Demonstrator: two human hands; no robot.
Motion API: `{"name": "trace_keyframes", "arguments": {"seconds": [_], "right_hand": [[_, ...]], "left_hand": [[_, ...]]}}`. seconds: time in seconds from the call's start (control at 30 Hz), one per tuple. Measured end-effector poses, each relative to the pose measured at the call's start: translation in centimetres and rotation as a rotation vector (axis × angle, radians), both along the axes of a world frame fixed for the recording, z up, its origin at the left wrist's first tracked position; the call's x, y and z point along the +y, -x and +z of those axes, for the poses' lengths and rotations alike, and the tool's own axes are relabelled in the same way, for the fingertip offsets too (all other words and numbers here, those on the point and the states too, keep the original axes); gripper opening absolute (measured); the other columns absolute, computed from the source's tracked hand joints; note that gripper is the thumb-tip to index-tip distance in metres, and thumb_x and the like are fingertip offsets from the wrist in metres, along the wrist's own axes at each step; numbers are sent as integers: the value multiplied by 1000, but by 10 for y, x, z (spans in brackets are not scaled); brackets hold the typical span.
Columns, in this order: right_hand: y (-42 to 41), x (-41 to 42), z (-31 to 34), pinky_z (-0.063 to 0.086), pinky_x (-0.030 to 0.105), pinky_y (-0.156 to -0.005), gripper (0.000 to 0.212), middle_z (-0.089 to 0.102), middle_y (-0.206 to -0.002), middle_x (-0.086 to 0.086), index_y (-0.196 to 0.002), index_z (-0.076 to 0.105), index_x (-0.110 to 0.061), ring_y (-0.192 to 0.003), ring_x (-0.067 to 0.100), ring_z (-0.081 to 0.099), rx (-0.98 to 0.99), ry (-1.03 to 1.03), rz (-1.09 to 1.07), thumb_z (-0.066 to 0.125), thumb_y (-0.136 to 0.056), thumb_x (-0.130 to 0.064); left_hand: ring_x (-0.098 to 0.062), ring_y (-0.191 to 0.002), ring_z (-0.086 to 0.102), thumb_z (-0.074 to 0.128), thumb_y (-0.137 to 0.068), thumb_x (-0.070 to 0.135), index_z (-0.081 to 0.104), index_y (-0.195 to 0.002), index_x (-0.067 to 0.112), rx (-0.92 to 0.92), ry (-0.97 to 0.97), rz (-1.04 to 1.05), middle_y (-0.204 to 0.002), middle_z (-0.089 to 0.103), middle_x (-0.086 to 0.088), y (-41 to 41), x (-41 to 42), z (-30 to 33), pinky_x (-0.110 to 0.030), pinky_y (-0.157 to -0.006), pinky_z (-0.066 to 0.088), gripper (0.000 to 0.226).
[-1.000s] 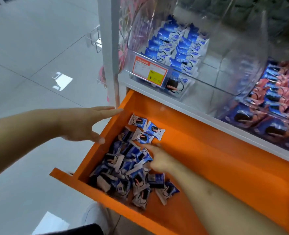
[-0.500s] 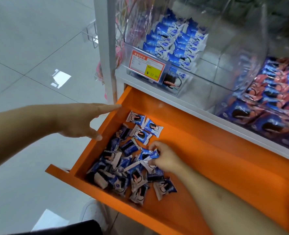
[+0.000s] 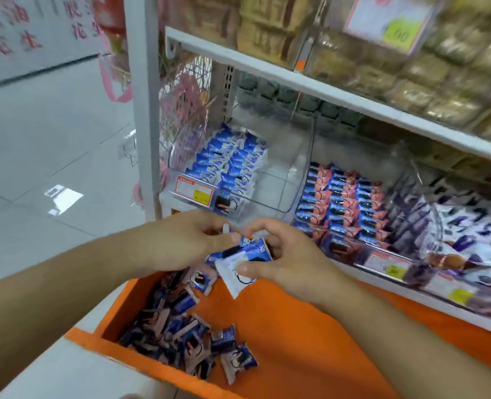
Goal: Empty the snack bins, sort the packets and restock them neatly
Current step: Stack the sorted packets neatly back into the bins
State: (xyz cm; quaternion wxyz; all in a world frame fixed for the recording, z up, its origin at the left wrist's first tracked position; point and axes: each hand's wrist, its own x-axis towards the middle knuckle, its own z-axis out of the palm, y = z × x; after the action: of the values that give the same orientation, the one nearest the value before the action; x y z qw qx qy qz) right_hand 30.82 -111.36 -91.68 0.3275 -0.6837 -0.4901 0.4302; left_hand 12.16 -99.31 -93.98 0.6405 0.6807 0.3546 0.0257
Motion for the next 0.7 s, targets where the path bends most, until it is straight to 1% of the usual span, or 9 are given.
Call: {"name": "trace_keyframes", "arguments": {"seconds": [0.1,0.17,0.23,0.33,0.37,0.4,0.43,0.57,0.7], "right_hand": [[-3,-20,37,63,43,-84,48,76,-105,-1,-110,61,-35,-95,18,76,12,-80,-119,92,-79,-17],[-8,-35,56,61,31,-79,46,76,-105,-1,-106,61,-24,-95,13,75,28,-138,-222,94,-75,-17],[-15,-51,69,60,27,-78,42,78,-101,0,-102,64,-13,-93,12,75,24,-188,-270,94,-74,-19],[-22,-72,76,59,26,-78,37,78,-99,-1,-101,67,-11,-92,15,74,50,-224,-284,93,-75,-17],[-24,-77,76,58,26,-76,34,78,-97,0,-100,69,-14,-91,19,73,50,-227,-281,93,-76,-17],[-25,-79,75,57,30,-77,31,77,-97,1,-99,70,-18,-92,24,72,41,-228,-274,93,-77,-17],[-28,-80,75,58,36,-82,31,77,-98,1,-99,71,-23,-94,28,72,32,-226,-269,92,-78,-16],[-33,-80,81,60,54,-92,37,78,-102,2,-100,67,-29,-95,26,75,48,-222,-272,91,-79,-10],[-40,-82,84,57,43,-73,34,78,-89,3,-107,63,-14,-66,21,63,85,-237,-269,87,-83,-17]], "left_hand": [[-25,-90,75,64,-102,31,77,-87,8,-191,12,95,-91,73,-12,0,-28,66,-37,-82,64,31],[-39,-97,73,70,-97,37,64,-99,-13,-224,66,190,-97,64,-12,0,-41,77,-42,-86,64,50],[-28,-86,76,71,-97,34,62,-96,-15,-273,126,296,-94,66,-17,-4,-50,82,-47,-88,63,50],[-15,-74,75,68,-98,20,66,-108,-9,-338,218,423,-107,66,4,-15,-68,87,-51,-86,63,31],[-12,-67,74,68,-98,19,66,-111,-7,-328,222,442,-123,36,17,-19,-75,90,-53,-86,62,29],[-9,-63,73,68,-97,19,66,-110,-3,-312,216,457,-118,63,-12,-21,-76,87,-54,-86,62,25],[-6,-60,72,68,-97,19,68,-109,1,-310,211,455,-107,61,11,-23,-78,86,-54,-85,62,21],[-9,-54,68,64,-100,16,71,-109,2,-323,178,457,-75,77,4,-30,-79,84,-54,-87,58,18],[-26,-75,75,67,-99,19,72,-106,2,-323,169,431,-94,79,-12,-36,-72,80,-57,-92,57,19]]}}
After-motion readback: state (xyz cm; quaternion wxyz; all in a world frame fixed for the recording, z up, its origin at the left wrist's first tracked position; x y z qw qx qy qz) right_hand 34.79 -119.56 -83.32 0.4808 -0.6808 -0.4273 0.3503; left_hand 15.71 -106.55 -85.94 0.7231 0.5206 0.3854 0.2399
